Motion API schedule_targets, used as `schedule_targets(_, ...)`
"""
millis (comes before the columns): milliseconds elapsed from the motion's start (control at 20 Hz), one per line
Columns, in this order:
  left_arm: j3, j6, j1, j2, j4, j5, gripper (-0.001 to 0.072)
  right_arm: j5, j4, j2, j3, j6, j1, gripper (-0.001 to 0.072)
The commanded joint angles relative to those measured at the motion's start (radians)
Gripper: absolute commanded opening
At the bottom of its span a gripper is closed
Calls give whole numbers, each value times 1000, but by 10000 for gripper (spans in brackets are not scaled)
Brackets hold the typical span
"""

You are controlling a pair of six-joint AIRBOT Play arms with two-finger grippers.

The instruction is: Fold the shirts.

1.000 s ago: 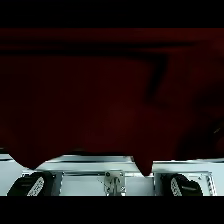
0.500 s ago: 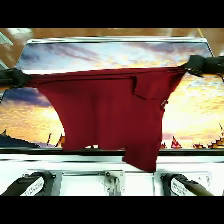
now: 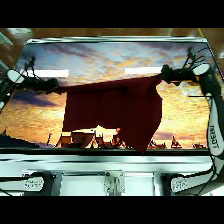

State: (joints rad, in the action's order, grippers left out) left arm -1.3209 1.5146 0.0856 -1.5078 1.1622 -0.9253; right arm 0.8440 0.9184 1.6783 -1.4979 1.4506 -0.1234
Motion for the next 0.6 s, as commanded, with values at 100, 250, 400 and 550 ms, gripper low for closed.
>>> schedule_targets(100, -6, -2, 15, -116, -130, -95, 576, 27, 22, 57, -3, 13, 77, 528)
schedule_targets(250, -71, -6, 135, -112, -45, -357, 638, 161, 139, -32, -3, 11, 23, 626)
schedule_targets(400, -27, -92, 276, -78, -44, -560, 641, 476, 342, -95, 0, 24, -77, 625)
schedule_targets(550, 158, -135, 364, -40, -65, -556, 677, 664, 282, -95, 89, 7, -177, 625)
